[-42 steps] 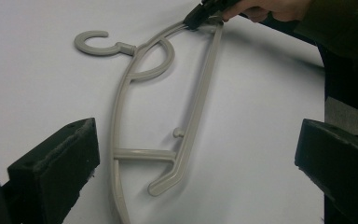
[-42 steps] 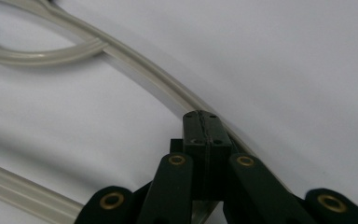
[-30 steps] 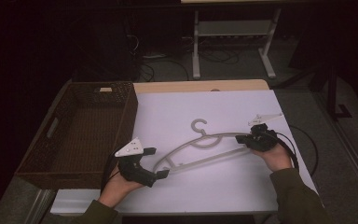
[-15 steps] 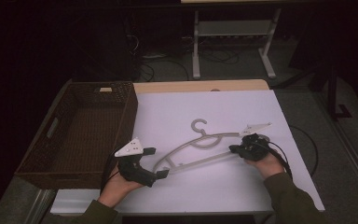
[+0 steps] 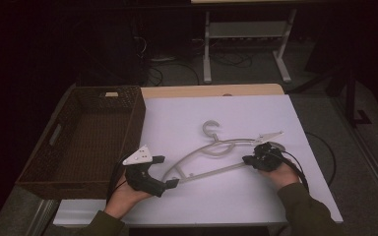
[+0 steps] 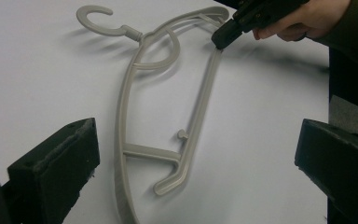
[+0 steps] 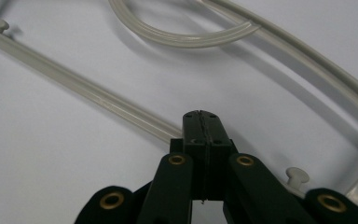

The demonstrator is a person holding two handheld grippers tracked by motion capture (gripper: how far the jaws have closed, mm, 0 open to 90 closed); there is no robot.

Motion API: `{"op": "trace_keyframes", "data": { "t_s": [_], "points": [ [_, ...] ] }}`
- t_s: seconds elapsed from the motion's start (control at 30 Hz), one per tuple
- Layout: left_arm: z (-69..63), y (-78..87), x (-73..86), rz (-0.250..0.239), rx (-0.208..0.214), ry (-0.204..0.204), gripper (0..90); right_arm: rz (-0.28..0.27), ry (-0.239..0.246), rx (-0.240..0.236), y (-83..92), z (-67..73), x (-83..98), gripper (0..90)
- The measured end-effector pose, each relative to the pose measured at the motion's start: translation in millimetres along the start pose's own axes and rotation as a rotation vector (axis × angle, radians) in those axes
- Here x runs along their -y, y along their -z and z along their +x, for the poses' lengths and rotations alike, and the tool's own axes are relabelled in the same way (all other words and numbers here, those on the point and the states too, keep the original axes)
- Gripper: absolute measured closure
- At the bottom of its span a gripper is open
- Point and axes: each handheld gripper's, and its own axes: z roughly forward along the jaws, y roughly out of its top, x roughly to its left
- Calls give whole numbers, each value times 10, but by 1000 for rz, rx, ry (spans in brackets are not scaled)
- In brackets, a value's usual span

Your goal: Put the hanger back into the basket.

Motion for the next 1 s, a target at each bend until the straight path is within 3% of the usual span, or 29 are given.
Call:
{"op": "trace_keyframes", "data": {
  "t_s": [0.27, 0.43, 0.77, 1.0],
  "points": [
    [100, -198, -166, 40, -36, -29, 0, 1, -3, -5, -3, -4, 0, 898],
    [232, -415, -341, 68, -40, -57, 61, 2, -4, -6, -3, -7, 1, 899],
    [389, -908, -509, 205, -50, -129, 207, 1, -3, -8, -7, -12, 8, 899],
    [441, -1128, -520, 287, -77, -156, 335, 4, 0, -12, -8, -19, 15, 899]
  ]
}}
